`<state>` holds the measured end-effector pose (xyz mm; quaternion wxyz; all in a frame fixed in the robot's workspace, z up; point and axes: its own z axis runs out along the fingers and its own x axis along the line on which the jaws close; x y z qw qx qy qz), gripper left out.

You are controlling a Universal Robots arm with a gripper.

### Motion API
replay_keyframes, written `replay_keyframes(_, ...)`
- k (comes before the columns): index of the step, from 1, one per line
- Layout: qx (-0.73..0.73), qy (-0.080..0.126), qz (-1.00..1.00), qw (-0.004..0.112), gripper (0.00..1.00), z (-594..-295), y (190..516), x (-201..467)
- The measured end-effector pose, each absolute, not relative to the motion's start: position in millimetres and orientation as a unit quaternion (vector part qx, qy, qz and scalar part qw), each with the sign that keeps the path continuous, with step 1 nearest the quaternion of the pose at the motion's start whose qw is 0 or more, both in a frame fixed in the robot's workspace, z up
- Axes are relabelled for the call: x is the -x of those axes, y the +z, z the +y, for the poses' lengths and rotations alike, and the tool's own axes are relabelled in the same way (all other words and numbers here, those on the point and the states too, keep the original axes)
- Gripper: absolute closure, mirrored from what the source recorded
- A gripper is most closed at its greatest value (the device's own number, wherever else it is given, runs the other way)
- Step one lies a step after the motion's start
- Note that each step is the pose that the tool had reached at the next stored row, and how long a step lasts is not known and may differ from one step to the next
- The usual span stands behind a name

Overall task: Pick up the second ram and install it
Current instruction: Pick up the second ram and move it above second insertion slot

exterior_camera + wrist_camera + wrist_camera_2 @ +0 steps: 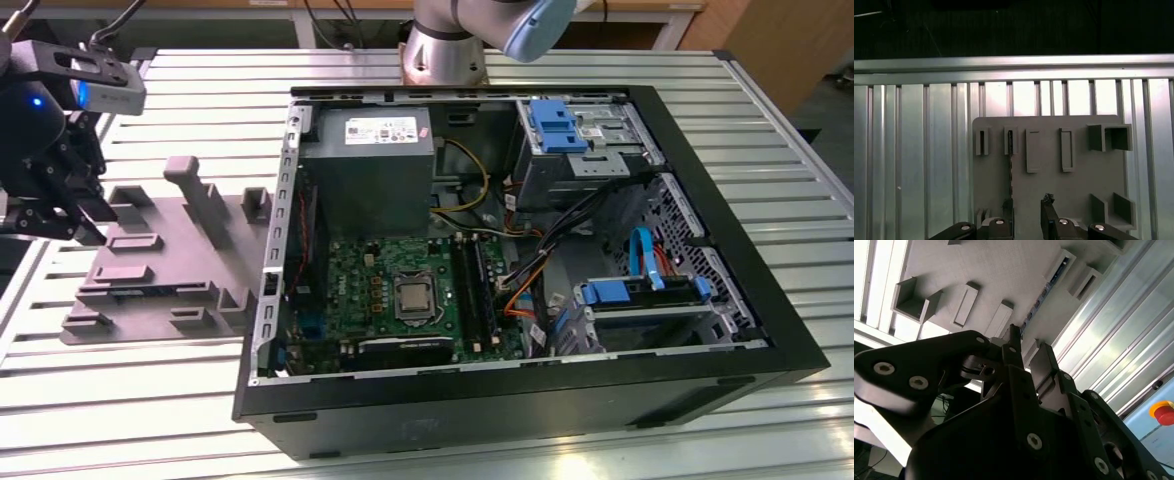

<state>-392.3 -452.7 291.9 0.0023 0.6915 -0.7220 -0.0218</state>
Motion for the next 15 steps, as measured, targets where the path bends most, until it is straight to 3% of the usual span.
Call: replay_keyframes(15, -0.691, -0.021, -0.722, 0.003, 0.64, -452.8, 272.3, 392.6)
